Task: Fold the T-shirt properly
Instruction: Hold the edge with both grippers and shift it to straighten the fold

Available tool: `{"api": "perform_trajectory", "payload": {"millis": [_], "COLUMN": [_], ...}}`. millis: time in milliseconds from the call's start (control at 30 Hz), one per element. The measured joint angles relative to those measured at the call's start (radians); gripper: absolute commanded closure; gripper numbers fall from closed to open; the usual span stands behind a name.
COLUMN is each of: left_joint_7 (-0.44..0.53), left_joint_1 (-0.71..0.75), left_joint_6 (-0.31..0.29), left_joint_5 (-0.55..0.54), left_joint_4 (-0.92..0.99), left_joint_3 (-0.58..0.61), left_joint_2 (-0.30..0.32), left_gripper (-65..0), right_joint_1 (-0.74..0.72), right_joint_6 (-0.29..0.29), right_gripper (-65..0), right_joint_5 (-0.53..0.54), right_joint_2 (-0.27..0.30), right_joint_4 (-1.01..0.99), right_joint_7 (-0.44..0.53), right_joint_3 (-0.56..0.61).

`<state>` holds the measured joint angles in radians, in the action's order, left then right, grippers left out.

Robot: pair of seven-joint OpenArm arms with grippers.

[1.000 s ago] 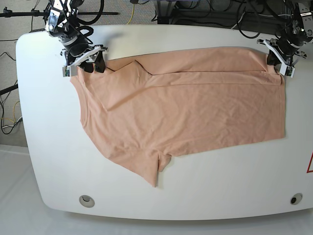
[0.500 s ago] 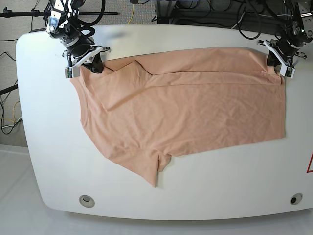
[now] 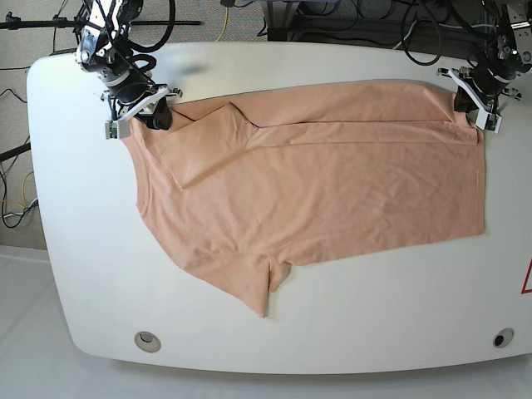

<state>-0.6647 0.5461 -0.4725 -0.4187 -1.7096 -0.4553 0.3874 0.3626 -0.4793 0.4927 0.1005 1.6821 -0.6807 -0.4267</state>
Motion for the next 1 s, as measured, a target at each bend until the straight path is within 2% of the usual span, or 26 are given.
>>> {"api": "perform_trajectory", "payload": {"millis": [367,700,1000], "left_joint_7": [-0.001,-0.001,0.0], "left_joint_1": [0.0,-0.006,-0.005], "left_joint_6": [0.0,0.0,0.0], "left_joint_5": [0.001,0.001,0.0], "left_joint_4": [-0.001,-0.001,0.0], "left_joint_3": [0.005,0.005,0.005], "left_joint_2": [-0.001,-0.001,-0.001], "left_gripper": [-0.4,-0.4,-0.4], "right_joint_1": [-0.046,-0.045,-0.053], "right_joint_6": [-0.016,-0.019,-0.019], "right_gripper": [-17.4,-29.0,-28.9], "right_joint_5": [0.002,0.009,0.007], "right_joint_2": [0.002,0.03,0.044], "right_joint_4": [-0.077,-0.08,-0.083], "right_joint_7": [0.038,0.045,0.045], "right_joint_3": [-0.004,-0.005,-0.015]}}
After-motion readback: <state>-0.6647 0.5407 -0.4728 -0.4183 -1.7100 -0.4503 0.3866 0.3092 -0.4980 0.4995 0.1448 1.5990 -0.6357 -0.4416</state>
